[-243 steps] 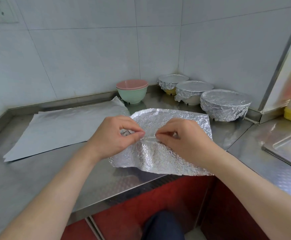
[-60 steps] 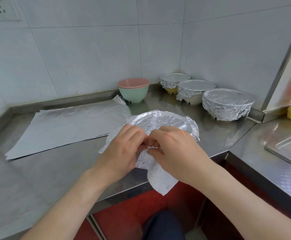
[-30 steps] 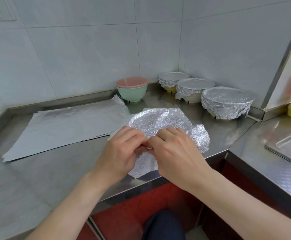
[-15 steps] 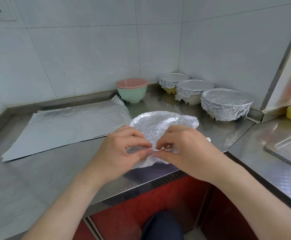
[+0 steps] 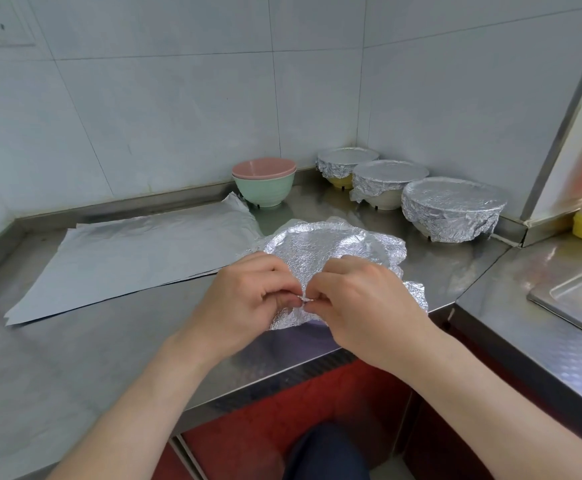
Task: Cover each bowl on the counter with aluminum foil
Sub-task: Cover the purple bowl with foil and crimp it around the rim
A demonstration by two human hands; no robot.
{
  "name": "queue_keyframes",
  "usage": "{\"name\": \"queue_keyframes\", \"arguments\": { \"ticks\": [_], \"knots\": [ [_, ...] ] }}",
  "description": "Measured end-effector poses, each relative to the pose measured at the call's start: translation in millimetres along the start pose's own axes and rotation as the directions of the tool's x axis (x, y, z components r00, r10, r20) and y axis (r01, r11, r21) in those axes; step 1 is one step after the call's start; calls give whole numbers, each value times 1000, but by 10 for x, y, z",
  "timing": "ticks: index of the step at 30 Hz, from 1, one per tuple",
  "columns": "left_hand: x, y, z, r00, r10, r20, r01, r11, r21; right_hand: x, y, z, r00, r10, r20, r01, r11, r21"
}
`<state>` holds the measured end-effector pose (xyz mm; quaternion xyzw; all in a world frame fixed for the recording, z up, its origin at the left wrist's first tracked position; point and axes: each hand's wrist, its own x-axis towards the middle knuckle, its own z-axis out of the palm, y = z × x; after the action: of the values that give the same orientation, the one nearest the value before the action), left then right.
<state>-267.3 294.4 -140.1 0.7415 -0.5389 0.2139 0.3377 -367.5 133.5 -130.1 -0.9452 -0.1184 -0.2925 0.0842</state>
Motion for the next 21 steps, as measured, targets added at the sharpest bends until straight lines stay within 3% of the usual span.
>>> {"name": "queue_keyframes", "arguments": {
  "ticks": [5,10,16,21],
  "knots": [
    [10,-21,-157,993,-110,42,112,993,-48,-68,160,-184,992,69,102,-90,972,216],
    [-12,14,-159,985,-170,18,171,981,-86,-145,339,-274,987,120,111,-144,958,249],
    [27,141,52,997,-83,-12,80,988,-130,-149,313,-164,999,39,32,-45,981,189],
    [9,116,120,999,39,-23,-39,999,-11,-125,322,-86,1000,-23,-20,25,992,126]
  ]
}}
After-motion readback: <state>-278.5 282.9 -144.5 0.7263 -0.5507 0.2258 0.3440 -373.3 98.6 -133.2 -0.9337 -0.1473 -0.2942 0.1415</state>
